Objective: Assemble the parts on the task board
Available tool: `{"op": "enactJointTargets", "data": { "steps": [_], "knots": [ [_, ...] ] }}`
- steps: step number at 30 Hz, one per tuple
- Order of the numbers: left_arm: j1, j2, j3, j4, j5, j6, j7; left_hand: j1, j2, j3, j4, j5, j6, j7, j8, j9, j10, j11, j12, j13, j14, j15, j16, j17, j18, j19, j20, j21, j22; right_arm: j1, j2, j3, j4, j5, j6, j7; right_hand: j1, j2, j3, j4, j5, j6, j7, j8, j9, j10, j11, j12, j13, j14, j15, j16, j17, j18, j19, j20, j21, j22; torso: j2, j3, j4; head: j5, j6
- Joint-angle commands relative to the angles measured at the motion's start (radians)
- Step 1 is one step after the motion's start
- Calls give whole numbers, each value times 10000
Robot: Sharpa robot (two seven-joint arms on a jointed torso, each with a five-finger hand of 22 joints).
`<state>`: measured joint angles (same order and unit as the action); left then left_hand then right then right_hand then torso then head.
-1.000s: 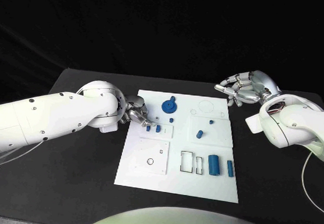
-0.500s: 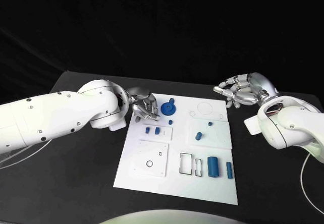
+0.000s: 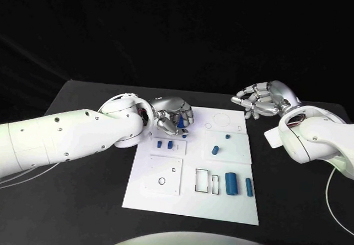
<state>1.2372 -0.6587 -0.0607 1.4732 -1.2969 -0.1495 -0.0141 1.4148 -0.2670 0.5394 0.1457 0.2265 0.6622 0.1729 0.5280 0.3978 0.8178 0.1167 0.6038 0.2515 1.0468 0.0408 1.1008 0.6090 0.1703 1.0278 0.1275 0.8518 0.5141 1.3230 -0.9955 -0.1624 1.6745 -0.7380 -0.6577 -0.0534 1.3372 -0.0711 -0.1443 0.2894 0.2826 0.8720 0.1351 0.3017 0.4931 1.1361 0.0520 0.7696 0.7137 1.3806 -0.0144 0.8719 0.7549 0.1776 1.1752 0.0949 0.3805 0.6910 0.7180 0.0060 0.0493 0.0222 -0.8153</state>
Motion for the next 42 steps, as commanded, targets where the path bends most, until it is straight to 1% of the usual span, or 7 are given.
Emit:
{"op": "enactJointTargets", "data": {
  "steps": [1,2,6,11,20,24,42],
  "knots": [
    [-5,213,-38,-216,-1791,-52,790,85,-5,-62,-44,-36,113,-8,-91,-194,128,-18,-160,-205,219,-12,279,-9,140,170,13,182,108,-13,20,1,3,-33,15,130,95,4,70,-6,-7,-79,-8,61,-9,-56,1,6,-10,-63,-17,-58,-12,45,61,21,-47,-9,14,1,-4,4,25],
    [-6,280,-52,-283,-1970,28,762,74,1,-84,-60,-32,194,-35,-132,-312,191,-21,-229,-317,358,-20,521,8,138,251,11,335,202,-14,24,1,4,-31,17,131,95,4,70,-6,-7,-79,-8,61,-9,-56,1,6,-10,-63,-17,-58,-12,45,61,21,-47,-9,18,0,-7,5,24],
    [-10,494,-85,-502,-2513,455,545,-23,-41,-152,-36,-45,456,-89,-215,-542,226,-25,-382,-532,1130,-12,1453,1005,135,422,21,707,432,-16,34,1,8,-28,20,132,95,4,70,-6,-7,-79,-8,61,-9,-56,1,6,-10,-63,-17,-58,-12,45,61,21,-47,-9,16,9,-17,20,12],
    [-12,663,-99,-724,-2905,703,323,-97,-78,-223,2,-45,622,-81,-321,-707,313,-37,-452,-658,1588,-20,1992,1650,139,513,31,972,599,-17,35,1,15,-27,15,129,104,5,71,-3,-8,-77,-8,65,-9,-57,1,6,-15,-62,-17,-64,-11,45,62,21,-50,-11,24,11,-14,-2,0],
    [-15,922,-106,-1056,-3204,1137,140,-69,-54,-233,-5,-37,723,-74,-406,-823,245,-9,-590,-780,1697,1,2186,1762,106,598,52,1224,853,-17,55,1,25,-24,11,130,104,5,71,-3,-8,-77,-8,65,-9,-57,1,6,-15,-62,-17,-64,-11,45,62,21,-50,-11,19,21,-15,-10,-36],
    [-16,1000,-109,-1180,-3246,1309,97,-49,-22,-211,-5,-30,848,-64,-428,-874,295,-7,-632,-832,1751,7,2279,1836,82,660,67,1383,1041,-17,55,1,32,-23,7,127,104,5,71,-3,-8,-77,-8,65,-9,-57,1,6,-15,-62,-17,-64,-11,45,62,21,-50,-11,12,11,-7,-26,-57],
    [-30,1211,-118,-1463,-3316,1558,97,81,67,92,-102,-20,1363,-108,-600,-1101,868,-96,-817,-1066,1977,-65,2595,2045,-1,852,60,1991,1753,-17,76,2,46,-5,-75,160,123,15,73,10,-12,-72,-9,80,-11,-57,1,7,-34,-52,-18,-67,17,45,68,21,-63,-19,10,-1,-5,-42,-127]
  ]
}}
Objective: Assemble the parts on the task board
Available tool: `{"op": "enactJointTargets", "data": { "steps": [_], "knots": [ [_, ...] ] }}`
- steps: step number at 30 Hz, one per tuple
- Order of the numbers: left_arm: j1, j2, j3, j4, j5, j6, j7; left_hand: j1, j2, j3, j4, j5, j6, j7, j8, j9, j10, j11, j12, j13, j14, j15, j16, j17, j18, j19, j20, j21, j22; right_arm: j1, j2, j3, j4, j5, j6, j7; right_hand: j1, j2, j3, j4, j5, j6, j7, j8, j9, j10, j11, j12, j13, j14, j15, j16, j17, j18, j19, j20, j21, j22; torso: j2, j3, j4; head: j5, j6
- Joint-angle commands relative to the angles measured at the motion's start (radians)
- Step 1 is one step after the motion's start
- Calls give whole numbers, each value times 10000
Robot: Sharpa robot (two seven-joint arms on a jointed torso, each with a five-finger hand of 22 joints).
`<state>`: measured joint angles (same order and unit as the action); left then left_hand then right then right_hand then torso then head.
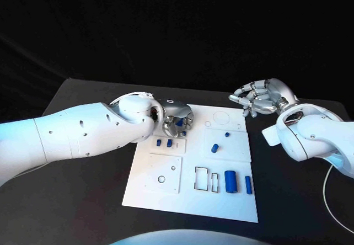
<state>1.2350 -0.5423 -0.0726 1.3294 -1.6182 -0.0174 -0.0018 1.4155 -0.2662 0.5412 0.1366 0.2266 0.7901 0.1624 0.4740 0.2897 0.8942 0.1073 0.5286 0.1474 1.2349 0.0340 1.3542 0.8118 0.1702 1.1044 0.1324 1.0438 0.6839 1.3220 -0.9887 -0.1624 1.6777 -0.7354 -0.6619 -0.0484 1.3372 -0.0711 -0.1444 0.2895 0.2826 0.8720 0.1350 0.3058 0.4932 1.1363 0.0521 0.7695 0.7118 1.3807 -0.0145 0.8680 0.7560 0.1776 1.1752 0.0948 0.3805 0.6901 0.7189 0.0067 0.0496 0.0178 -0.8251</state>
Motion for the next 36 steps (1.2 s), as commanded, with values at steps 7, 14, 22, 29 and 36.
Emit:
{"op": "enactJointTargets", "data": {
  "steps": [7,14,22,29,36],
  "knots": [
    [-24,107,-5,-111,-66,277,-38,122,132,267,-96,-33,331,0,-130,-77,447,-50,-165,-115,281,-43,189,167,-42,183,-13,330,362,-6,8,1,18,-29,-24,102,126,19,75,10,-11,-72,-8,40,-12,-58,0,7,-16,-52,-17,-32,3,45,69,21,-64,-11,-6,-6,-1,-30,-61],
    [-51,169,-14,-223,-54,374,-70,133,150,332,-145,-39,439,-23,-156,-90,573,-75,-219,-149,355,-63,237,227,-59,223,-27,436,489,-6,15,1,27,-27,-7,104,126,19,75,10,-11,-72,-8,40,-12,-58,0,7,-16,-52,-17,-32,3,45,69,21,-64,-11,-10,0,2,-50,-75],
    [-109,243,-30,-321,-35,463,-74,135,161,355,-161,-40,462,-26,-171,-95,600,-79,-242,-162,387,-69,259,273,-69,245,-30,481,548,-5,6,2,37,-27,-1,105,131,50,83,17,-11,-72,-9,48,-15,-56,0,9,-30,-44,-18,-38,18,45,75,21,-72,-16,-2,1,-9,-55,-88],
    [-136,267,-36,-346,32,445,-32,157,319,480,-255,-57,775,-109,-149,-73,907,-168,-303,-197,568,-133,386,485,-111,376,-73,729,861,-5,5,2,36,-27,3,103,130,54,83,19,-12,-70,-10,52,-15,-55,-1,10,-33,-41,-18,-35,26,45,77,21,-74,-18,-11,4,1,-72,-108],
    [-153,256,-37,-364,78,233,23,238,571,734,-527,-114,1341,-258,-140,27,1538,-364,-573,-274,898,-310,534,807,-194,625,-221,1120,1378,-5,14,2,24,-25,12,107,130,54,83,19,-12,-70,-10,52,-15,-55,-1,10,-33,-41,-18,-35,26,45,77,21,-74,-18,-21,7,1,-71,-113]
  ]
}}
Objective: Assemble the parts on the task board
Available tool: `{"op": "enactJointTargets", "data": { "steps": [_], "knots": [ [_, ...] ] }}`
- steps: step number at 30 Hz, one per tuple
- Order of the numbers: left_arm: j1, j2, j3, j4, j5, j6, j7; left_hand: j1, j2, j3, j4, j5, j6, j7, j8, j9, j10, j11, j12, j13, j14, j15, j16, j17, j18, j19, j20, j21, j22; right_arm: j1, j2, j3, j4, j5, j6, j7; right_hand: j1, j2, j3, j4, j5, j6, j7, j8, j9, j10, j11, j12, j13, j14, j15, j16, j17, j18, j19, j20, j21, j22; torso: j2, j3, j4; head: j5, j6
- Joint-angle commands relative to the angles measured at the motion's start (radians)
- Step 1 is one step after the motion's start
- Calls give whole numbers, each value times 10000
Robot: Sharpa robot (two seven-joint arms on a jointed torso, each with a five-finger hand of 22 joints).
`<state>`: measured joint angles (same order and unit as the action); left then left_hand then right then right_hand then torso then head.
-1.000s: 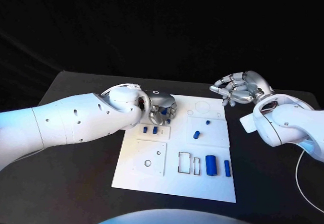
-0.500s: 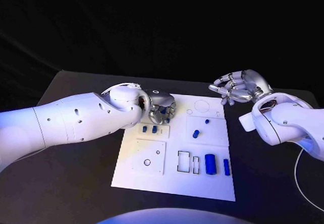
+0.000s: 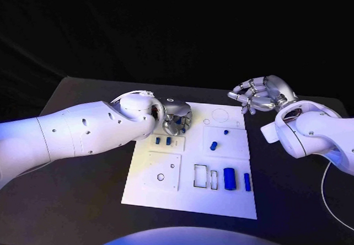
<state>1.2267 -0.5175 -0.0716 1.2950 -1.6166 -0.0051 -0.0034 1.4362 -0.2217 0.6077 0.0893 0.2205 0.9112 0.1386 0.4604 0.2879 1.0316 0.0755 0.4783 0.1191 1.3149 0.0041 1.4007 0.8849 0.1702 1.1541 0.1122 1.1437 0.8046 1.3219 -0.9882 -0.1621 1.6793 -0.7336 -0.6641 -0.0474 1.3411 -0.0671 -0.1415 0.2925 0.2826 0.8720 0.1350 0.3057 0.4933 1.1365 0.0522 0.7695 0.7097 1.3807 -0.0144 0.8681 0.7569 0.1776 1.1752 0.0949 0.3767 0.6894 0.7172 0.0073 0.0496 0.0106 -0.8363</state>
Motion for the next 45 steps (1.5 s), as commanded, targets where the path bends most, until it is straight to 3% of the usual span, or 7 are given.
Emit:
{"op": "enactJointTargets", "data": {
  "steps": [1,8,16,21,33,41,45],
  "knots": [
    [-72,6,-47,-23,64,76,38,31,148,100,-102,-58,196,-30,-17,60,252,-63,-127,-2,140,-31,79,95,-213,186,-35,192,267,-5,9,0,7,-42,36,95,90,14,54,-11,-13,-70,-10,52,-16,-57,-2,10,-12,-41,-18,-36,17,45,77,20,-36,-10,-4,1,-2,2,0],
    [-83,-24,-47,-52,161,-235,8,-68,170,319,-344,-76,201,13,-322,52,378,-7,-676,-137,195,0,40,-20,-220,168,-41,270,313,-5,10,0,0,-41,103,49,85,23,51,-9,-14,-62,-12,62,-15,-54,-4,12,-19,-29,-19,-15,53,46,81,20,-41,-14,-5,-1,-4,5,29],
    [-117,-150,-32,67,239,-564,55,-150,137,315,-374,-85,244,22,-376,65,458,8,-797,-161,216,10,42,-15,-230,189,-22,309,370,-6,7,0,-11,-41,103,46,88,32,53,-10,-14,-59,-14,67,-15,-50,-5,15,-23,-27,-21,-32,40,47,86,19,-42,-15,-8,-4,-1,4,66],
    [-134,-414,66,419,434,-726,67,-189,116,307,-393,-87,271,24,-403,73,508,11,-857,-171,228,12,43,-20,-234,206,-14,331,402,-7,12,0,-41,-41,104,54,88,32,53,-10,-14,-59,-14,67,-15,-50,-5,15,-23,-27,-21,-32,40,47,86,19,-42,-15,-21,-10,9,11,98],
    [-134,-1457,480,1327,831,-911,-64,-322,67,260,-391,-89,326,18,-471,92,603,12,-1001,-192,273,17,63,30,-243,245,0,374,468,-18,-3,-1,-99,-40,60,68,80,37,46,-8,-18,-57,-15,73,-17,-49,-6,16,-31,-29,-22,-61,18,47,91,18,-46,-18,-50,-14,52,21,118],
    [-139,-1947,537,1616,1025,-784,-99,-346,54,247,-394,-89,351,10,-481,99,640,5,-1028,-193,278,13,65,23,-249,268,0,399,509,-42,-19,-1,-107,-40,74,64,80,37,46,-8,-18,-57,-15,73,-17,-49,-6,16,-31,-29,-22,-61,18,47,91,18,-46,-18,-33,-26,46,48,137],
    [-141,-2054,540,1595,1047,-715,-129,-360,48,239,-394,-90,364,8,-487,103,657,3,-1044,-193,275,11,63,7,-249,270,0,401,512,-48,-26,-1,-105,-40,77,62,80,37,46,-8,-18,-57,-15,73,-17,-49,-6,16,-31,-29,-22,-61,18,47,91,18,-46,-18,-28,-13,38,84,135]
  ]
}}
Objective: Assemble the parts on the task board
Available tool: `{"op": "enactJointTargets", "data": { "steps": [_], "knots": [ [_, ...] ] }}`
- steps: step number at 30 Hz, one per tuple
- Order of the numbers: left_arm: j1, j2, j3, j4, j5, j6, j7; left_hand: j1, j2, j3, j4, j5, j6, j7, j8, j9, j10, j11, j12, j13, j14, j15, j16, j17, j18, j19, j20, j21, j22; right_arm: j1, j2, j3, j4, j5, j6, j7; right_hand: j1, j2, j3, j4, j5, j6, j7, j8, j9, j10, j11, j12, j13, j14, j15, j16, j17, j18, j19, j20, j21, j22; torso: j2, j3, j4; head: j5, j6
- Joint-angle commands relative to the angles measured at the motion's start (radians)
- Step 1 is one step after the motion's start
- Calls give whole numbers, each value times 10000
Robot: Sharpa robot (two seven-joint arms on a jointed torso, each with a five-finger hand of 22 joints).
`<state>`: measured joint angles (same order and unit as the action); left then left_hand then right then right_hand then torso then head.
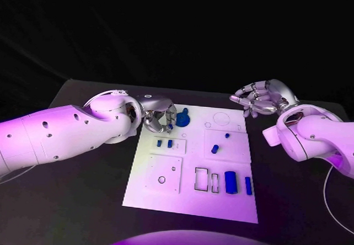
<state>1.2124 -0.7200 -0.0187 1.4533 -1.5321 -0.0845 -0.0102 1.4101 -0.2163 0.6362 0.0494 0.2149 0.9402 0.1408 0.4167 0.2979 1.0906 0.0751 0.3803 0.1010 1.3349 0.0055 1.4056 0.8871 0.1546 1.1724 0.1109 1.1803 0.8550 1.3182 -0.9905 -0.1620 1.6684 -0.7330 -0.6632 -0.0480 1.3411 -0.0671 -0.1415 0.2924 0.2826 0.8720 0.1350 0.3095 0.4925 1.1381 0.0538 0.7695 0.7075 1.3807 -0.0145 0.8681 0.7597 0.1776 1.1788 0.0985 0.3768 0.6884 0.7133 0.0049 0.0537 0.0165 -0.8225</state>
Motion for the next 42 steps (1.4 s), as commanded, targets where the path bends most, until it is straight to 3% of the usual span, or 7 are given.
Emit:
{"op": "enactJointTargets", "data": {
  "steps": [1,18,42],
  "knots": [
    [0,-47,12,2,205,95,-65,-99,-7,-46,5,-35,75,-15,-50,4,67,8,-64,-12,75,-3,14,-15,-92,87,12,36,8,-12,-3,-2,3,-47,68,68,80,37,46,-7,-17,-57,-15,35,-9,-65,-22,16,-9,-29,-22,-62,-9,46,54,-18,-47,-9,14,11,-6,27,3],
    [-34,185,-60,-308,232,359,-39,-113,-11,-53,7,-35,87,-18,-55,7,83,5,-78,-12,74,-4,12,-25,-91,84,12,34,5,-27,18,-2,0,-47,67,75,80,37,46,-7,-17,-57,-15,35,-9,-65,-22,16,-9,-29,-22,-62,-9,46,54,-18,-47,-9,11,28,-30,70,-25],
    [-62,235,-105,-414,194,774,-242,-87,-12,-49,-43,-29,124,-29,-89,21,146,-9,-143,-12,19,-18,-28,-171,-87,70,4,27,-2,-27,5,-2,5,-48,61,74,82,38,27,-13,-19,-61,-16,51,-15,-75,-23,15,-37,-31,-23,-115,-19,46,64,-19,-67,-22,15,12,-20,68,-72]
  ]
}}
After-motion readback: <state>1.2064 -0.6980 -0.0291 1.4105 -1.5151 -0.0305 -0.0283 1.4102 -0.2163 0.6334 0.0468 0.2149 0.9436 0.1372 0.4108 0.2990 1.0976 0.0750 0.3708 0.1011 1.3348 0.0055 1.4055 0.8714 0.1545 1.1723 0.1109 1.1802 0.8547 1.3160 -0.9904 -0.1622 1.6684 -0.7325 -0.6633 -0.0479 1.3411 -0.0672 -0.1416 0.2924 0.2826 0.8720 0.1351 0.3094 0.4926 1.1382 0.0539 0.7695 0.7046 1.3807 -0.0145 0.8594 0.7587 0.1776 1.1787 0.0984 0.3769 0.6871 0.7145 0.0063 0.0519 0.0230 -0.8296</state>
